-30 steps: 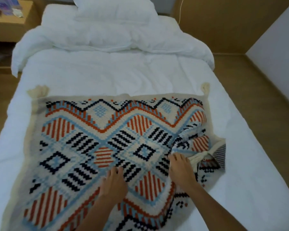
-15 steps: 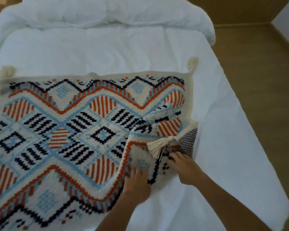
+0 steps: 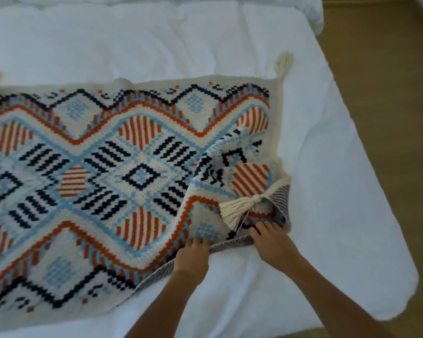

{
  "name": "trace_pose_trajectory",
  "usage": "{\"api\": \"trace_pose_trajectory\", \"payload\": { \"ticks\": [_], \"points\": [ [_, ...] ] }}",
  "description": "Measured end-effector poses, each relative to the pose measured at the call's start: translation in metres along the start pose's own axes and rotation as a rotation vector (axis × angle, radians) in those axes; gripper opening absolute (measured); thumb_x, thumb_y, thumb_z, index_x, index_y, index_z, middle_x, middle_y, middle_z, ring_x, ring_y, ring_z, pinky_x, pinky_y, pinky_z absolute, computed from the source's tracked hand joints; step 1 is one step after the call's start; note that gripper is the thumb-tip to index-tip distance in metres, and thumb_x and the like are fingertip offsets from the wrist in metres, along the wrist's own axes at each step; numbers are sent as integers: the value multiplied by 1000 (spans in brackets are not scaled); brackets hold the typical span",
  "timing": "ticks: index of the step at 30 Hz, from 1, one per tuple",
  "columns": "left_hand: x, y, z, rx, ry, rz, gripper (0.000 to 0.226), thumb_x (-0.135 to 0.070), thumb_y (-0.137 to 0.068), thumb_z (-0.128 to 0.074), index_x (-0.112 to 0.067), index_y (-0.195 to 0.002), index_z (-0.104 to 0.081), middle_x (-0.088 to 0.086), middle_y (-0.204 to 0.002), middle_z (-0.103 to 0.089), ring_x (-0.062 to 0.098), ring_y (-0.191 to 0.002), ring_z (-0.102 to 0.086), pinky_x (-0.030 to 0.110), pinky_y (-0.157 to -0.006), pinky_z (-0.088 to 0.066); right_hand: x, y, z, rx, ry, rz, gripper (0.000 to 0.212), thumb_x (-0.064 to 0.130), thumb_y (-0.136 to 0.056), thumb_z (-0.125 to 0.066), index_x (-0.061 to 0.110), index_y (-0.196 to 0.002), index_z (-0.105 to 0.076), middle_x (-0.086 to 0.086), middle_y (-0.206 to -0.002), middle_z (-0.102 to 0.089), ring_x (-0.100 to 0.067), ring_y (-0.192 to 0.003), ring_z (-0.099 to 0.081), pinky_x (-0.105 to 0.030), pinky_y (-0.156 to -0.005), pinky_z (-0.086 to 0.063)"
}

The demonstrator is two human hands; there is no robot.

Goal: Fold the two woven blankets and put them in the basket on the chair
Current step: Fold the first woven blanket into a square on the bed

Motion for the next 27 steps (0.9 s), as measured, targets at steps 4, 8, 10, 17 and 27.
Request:
{"api": "trace_pose_trajectory", "payload": {
  "ticks": [4, 8, 10, 17, 27],
  "points": [
    [-11, 9, -9, 125, 7, -89, 42, -12, -96, -36, -11, -138, -37, 12, -140, -43, 31, -128, -42, 42, -97, -43, 7, 43, -2, 80, -33, -89, 28, 19, -76, -39, 11, -83, -65, -7, -69, -60, -23, -55, -57, -32, -50, -48],
    [-25, 15, -12, 65, -28, -153, 38, -12, -96, -35, -10, -134, -39, 13, -137, -44, 30, -125, -44, 40, -96, -42, 12, 78, -5, 133, -26, -187, 31, 18, -74, -37, 9, -80, -65, -7, -64, -58, -24, -51, -56, -32, -48, -47],
    [-30, 24, -27, 132, -82, -208, 41, -11, -96, -36, -8, -137, -35, 15, -139, -41, 31, -128, -40, 40, -98, -40, 21, 94, -9, 185, -25, -210, 32, 16, -71, -37, 10, -78, -67, -6, -63, -59, -23, -50, -57, -29, -48, -48],
    [-37, 38, -37, 219, 36, -263, 43, -23, -96, -36, -7, -136, -37, 16, -137, -40, 32, -127, -38, 40, -101, -37, 29, 104, 13, 222, -125, -194, 24, 25, -68, -43, 19, -80, -63, 0, -72, -60, -16, -60, -59, -25, -51, -49],
    [-91, -6, 51, -90, 307, -202, 27, -16, -97, -38, -10, -123, -42, 9, -123, -46, 23, -106, -49, 32, -82, -46, -58, 77, 39, 375, -124, -225, 80, 33, -35, -88, 19, -108, -60, -3, -108, -62, -22, -95, -62, -31, -75, -54]
  ]
}}
Point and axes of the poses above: each hand's wrist, its own y-axis away from the middle knuckle, its own z-axis out of the back of the hand, x = y × z, the point moved 5 cm from there along -y, towards the middle knuckle
